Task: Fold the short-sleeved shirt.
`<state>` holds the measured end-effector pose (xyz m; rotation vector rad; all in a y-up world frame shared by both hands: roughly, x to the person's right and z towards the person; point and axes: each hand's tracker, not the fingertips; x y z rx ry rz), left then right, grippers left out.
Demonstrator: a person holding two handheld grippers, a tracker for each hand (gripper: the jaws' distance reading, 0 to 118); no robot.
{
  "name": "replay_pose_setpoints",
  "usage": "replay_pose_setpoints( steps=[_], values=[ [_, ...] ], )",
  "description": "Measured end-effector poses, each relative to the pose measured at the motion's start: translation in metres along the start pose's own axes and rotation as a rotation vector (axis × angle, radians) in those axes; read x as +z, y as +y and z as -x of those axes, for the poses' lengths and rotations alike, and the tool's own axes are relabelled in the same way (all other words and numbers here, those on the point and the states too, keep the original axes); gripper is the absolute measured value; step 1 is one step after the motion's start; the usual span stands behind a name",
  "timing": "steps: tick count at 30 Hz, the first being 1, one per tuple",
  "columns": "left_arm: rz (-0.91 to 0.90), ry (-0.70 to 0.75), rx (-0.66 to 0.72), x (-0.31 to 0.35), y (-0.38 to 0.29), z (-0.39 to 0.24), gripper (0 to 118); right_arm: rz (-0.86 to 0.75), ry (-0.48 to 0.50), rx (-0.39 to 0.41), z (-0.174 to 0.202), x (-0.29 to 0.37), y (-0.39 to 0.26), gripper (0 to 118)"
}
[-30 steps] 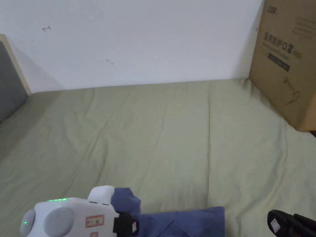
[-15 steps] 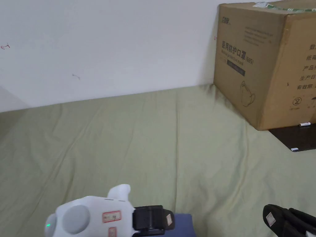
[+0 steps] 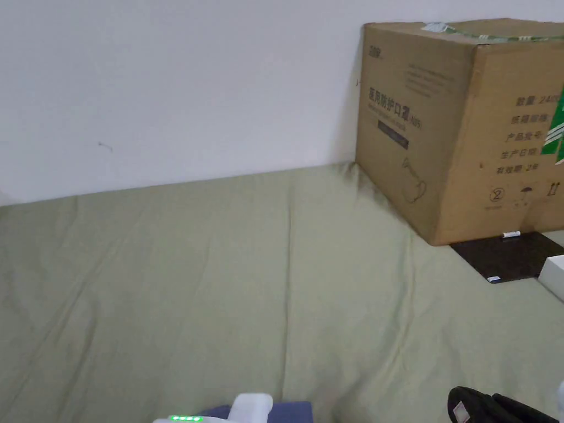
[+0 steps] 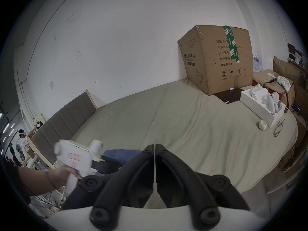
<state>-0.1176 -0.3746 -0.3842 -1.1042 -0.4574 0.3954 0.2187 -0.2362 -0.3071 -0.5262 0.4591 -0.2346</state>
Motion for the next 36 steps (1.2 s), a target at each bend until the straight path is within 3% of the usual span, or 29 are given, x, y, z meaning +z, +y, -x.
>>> replay_pose_setpoints(
  steps=[3,7,12,16,20,23,25,28,31,36],
  values=[
    [0.05,0.108,-0.016,-0.039,-0.005,0.011,3,-0.014,0.004,-0.081,-0.003,0.0,0.004,1],
    [-0.045,0.029,0.134,-0.038,-0.005,0.014,1,-0.012,0.055,-0.183,-0.005,-0.006,0.008,1],
    [-0.395,0.028,-0.07,0.07,-0.022,-0.023,2,-0.024,0.155,-0.17,0.012,-0.007,0.022,1],
    [-0.759,0.184,-0.162,0.194,-0.037,-0.035,2,-0.118,0.164,-0.092,0.034,-0.001,0.047,1],
    [-1.064,0.435,-0.272,0.287,-0.059,-0.054,2,-0.266,0.172,-0.03,0.06,0.01,0.071,1],
    [-1.124,0.543,-0.279,0.313,-0.08,-0.059,2,-0.463,0.057,0.123,0.082,0.018,0.069,1],
    [-1.164,0.651,-0.282,0.303,-0.097,-0.055,2,-0.576,0.038,0.19,0.092,0.018,0.055,1],
    [-1.203,0.862,-0.265,0.281,-0.122,-0.056,1,-0.593,-0.09,0.251,0.102,0.012,0.04,1],
    [-1.192,0.76,-0.276,0.281,-0.123,-0.057,1,-0.538,-0.084,0.256,0.102,0.006,0.037,1],
    [-1.195,0.749,-0.239,0.288,-0.114,-0.055,1,-0.523,-0.109,0.312,0.106,0.005,0.033,1]
  ],
)
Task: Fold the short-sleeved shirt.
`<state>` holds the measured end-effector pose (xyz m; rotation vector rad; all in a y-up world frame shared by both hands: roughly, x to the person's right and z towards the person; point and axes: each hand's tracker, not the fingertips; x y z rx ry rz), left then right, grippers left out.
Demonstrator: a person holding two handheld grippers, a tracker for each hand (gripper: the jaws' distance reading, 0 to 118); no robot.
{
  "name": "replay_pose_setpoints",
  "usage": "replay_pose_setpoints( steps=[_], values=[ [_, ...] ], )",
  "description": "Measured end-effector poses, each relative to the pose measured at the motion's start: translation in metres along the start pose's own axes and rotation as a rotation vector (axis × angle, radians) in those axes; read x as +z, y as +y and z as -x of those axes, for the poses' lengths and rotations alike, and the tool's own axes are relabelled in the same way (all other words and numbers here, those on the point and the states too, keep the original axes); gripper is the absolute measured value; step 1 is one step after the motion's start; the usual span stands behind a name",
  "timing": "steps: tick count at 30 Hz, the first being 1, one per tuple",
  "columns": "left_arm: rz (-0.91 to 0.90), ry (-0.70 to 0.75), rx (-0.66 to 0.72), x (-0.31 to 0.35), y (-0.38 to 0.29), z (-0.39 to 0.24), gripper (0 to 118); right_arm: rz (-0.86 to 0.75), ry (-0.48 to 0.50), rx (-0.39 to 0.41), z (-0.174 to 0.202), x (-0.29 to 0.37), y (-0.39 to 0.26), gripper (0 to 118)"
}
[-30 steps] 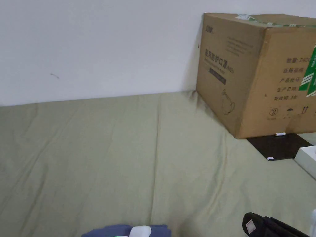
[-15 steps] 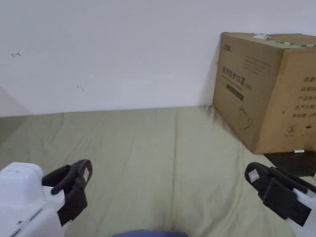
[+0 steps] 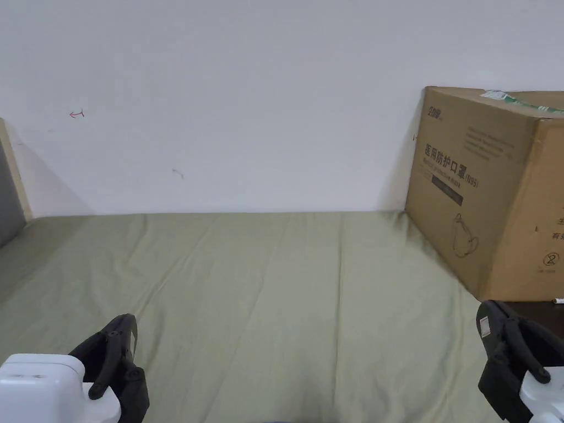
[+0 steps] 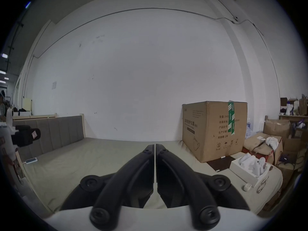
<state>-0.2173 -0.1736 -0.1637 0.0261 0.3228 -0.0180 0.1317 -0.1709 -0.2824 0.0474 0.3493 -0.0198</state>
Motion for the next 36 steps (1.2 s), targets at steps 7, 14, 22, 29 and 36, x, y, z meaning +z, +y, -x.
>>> replay_pose_setpoints(
  steps=[7,14,22,29,36],
  values=[
    [0.089,-0.065,-0.021,-0.004,-0.007,0.014,1,0.24,0.242,0.039,0.005,-0.034,-0.008,1],
    [0.288,-0.087,0.054,-0.005,-0.042,0.041,1,1.069,0.428,-0.189,0.014,-0.118,-0.155,1],
    [0.769,-0.429,0.59,-0.076,-0.143,0.1,4,1.282,0.362,-0.239,0.002,-0.135,-0.221,1],
    [0.932,-0.659,0.95,-0.132,-0.242,0.099,115,1.296,0.362,-0.258,0.002,-0.135,-0.22,1],
    [0.977,-1.008,1.267,-0.176,-0.299,0.036,118,1.302,0.356,-0.267,0.002,-0.135,-0.219,1]
  ],
)
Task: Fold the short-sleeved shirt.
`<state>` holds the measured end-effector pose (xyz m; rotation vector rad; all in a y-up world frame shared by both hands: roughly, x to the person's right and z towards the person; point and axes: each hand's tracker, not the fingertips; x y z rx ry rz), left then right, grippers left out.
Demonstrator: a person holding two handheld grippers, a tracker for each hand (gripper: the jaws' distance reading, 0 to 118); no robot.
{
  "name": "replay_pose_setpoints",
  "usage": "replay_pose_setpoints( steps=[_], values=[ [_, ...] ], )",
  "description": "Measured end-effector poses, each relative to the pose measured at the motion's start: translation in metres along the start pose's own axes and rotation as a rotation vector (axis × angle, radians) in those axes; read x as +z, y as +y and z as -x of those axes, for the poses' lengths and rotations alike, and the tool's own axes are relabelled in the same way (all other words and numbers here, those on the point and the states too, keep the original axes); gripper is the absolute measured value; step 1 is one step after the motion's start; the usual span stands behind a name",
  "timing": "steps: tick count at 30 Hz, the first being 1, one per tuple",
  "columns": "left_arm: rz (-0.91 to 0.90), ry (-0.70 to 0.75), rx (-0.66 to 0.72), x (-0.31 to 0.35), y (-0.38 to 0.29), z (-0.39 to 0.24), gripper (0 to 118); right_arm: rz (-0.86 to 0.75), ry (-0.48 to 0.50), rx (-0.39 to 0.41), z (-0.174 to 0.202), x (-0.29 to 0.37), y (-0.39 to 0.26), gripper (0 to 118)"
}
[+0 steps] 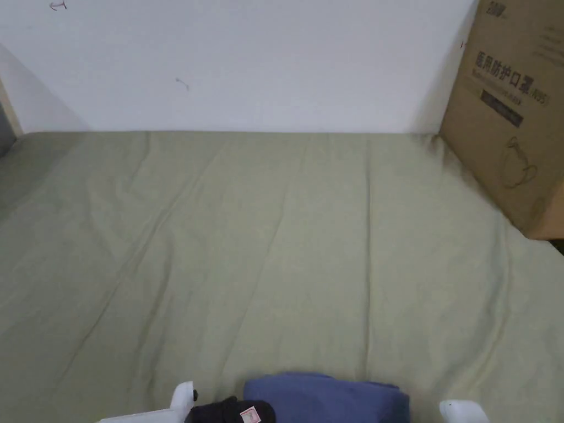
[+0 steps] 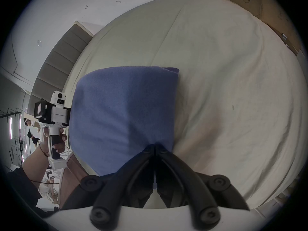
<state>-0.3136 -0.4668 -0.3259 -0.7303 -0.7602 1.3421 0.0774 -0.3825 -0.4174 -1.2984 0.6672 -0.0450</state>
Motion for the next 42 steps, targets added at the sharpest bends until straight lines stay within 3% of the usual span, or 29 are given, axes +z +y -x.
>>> replay_pose_setpoints(
  steps=[2,4,6,7,8,9,11,12,14,15,18,20,23,27,30,32,36,37,39,40,42],
  values=[
    [0.046,-0.023,0.046,-0.027,-0.005,0.006,116,-0.004,-0.003,-0.005,0.001,0.0,-0.001,1],
    [0.075,0.023,-0.046,-0.028,0.003,0.013,99,-0.01,-0.004,-0.008,0.001,-0.001,-0.003,1],
    [0.05,0.225,-0.105,-0.024,0.005,0.021,19,-0.017,-0.002,-0.018,0.001,-0.001,-0.004,1],
    [0.046,0.336,-0.087,-0.023,0.005,0.028,17,-0.022,0.005,-0.028,-0.001,-0.001,-0.005,1],
    [0.035,0.38,-0.051,-0.023,0.005,0.031,18,-0.024,0.011,-0.038,-0.002,-0.002,-0.006,1],
    [0.052,0.242,-0.069,-0.035,0.004,0.016,18,-0.03,0.015,-0.043,-0.002,-0.002,-0.007,1],
    [0.045,0.303,-0.075,-0.042,0.002,0.004,18,-0.041,0.019,-0.048,-0.001,0.0,-0.009,1],
    [0.034,0.343,-0.094,-0.034,-0.001,-0.003,18,-0.143,0.003,0.003,0.004,0.005,-0.013,1],
    [0.023,0.438,-0.178,-0.031,-0.007,-0.03,18,-0.331,-0.079,0.183,0.021,0.026,-0.026,1],
    [0.015,0.476,-0.238,-0.027,-0.009,-0.044,18,-0.35,-0.076,0.193,0.026,0.035,-0.027,1],
    [-0.026,0.541,-0.325,0.004,-0.013,-0.093,18,-0.484,0.047,0.112,0.035,0.071,-0.035,1],
    [-0.051,0.683,-0.38,0.047,0.001,-0.113,18,-0.54,0.087,0.101,0.044,0.095,-0.037,1],
    [-0.048,0.854,-0.428,0.115,0.024,-0.142,18,-0.573,0.045,0.148,0.058,0.12,-0.04,1],
    [0.069,1.258,-0.582,0.186,0.061,-0.162,18,-0.536,-0.03,0.194,0.068,0.129,-0.047,1],
    [0.11,1.514,-0.587,0.221,0.081,-0.163,18,-0.516,-0.08,0.21,0.072,0.128,-0.052,1],
    [0.128,1.724,-0.628,0.238,0.091,-0.156,19,-0.503,-0.097,0.201,0.073,0.125,-0.053,1],
    [0.227,1.967,-0.709,0.267,0.1,-0.142,19,-0.482,-0.095,0.161,0.061,0.122,-0.047,1],
    [0.197,1.975,-0.71,0.275,0.101,-0.143,25,-0.482,-0.092,0.161,0.062,0.124,-0.044,1],
    [0.147,2.017,-0.701,0.286,0.103,-0.147,78,-0.5,-0.104,0.175,0.065,0.126,-0.04,1],
    [0.102,2.063,-0.723,0.291,0.101,-0.155,98,-0.505,-0.11,0.184,0.065,0.128,-0.036,1],
    [0.04,2.111,-0.771,0.299,0.097,-0.169,103,-0.509,-0.114,0.195,0.076,0.13,-0.032,1]
  ],
)
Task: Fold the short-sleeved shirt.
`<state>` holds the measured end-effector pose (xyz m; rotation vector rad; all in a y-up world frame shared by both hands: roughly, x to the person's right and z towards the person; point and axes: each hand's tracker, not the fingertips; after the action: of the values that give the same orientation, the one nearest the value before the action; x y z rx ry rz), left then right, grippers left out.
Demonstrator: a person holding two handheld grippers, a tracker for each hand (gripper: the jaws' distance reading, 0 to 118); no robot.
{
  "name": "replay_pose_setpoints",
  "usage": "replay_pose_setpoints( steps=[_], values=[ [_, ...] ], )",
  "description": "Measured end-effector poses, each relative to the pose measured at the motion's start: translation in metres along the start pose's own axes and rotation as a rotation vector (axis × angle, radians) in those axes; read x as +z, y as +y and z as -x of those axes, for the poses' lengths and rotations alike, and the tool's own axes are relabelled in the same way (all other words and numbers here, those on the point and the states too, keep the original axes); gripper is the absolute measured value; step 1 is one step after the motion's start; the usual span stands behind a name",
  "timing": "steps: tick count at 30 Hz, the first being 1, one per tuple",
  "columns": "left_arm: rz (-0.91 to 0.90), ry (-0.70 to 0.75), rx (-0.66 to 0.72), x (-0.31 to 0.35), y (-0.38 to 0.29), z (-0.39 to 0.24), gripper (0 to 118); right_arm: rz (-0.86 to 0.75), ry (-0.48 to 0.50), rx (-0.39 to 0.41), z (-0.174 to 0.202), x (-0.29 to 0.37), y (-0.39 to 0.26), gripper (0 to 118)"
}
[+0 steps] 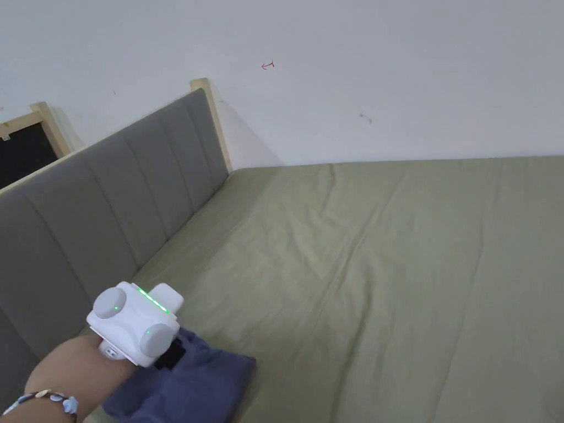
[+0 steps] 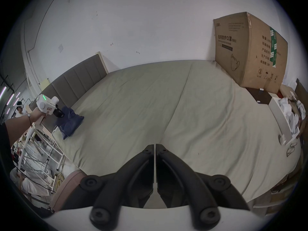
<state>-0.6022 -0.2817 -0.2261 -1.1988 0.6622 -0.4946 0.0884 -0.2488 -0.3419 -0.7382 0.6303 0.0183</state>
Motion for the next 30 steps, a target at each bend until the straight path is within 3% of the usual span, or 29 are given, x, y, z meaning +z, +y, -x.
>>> replay_pose_setpoints(
  steps=[4,11,12,13,14,15,19,23,27,30],
  values=[
    [-0.094,0.05,0.0,0.028,-0.008,0.015,103,-0.03,0.001,0.026,0.007,0.001,0.011,1],
    [-0.238,-0.29,0.25,0.085,-0.026,-0.012,99,-0.048,0.023,0.039,0.015,0.004,0.017,1],
    [-0.245,-0.349,0.284,0.091,-0.03,-0.021,90,-0.049,0.026,0.037,0.016,0.005,0.017,1],
    [-0.265,-0.445,0.333,0.097,-0.035,-0.033,67,-0.05,0.031,0.032,0.016,0.005,0.017,1],
    [-0.27,-0.508,0.373,0.104,-0.037,-0.045,12,-0.05,0.034,0.028,0.016,0.006,0.017,1],
    [-0.269,-0.552,0.387,0.113,-0.045,-0.064,0,-0.05,0.037,0.022,0.016,0.008,0.016,1],
    [-0.479,-0.635,0.38,0.181,-0.05,-0.122,0,-0.074,0.054,0.01,0.02,0.023,0.009,1],
    [-0.748,-0.657,0.521,0.265,-0.038,-0.151,0,-0.211,0.04,0.045,0.028,0.052,0.017,1],
    [-1.027,-0.455,0.697,0.34,-0.026,-0.161,0,-0.479,-0.009,0.143,0.042,0.094,0.035,1],
    [-1.149,-0.354,0.686,0.379,-0.019,-0.171,0,-0.667,-0.072,0.16,0.05,0.117,0.042,1]
  ],
)
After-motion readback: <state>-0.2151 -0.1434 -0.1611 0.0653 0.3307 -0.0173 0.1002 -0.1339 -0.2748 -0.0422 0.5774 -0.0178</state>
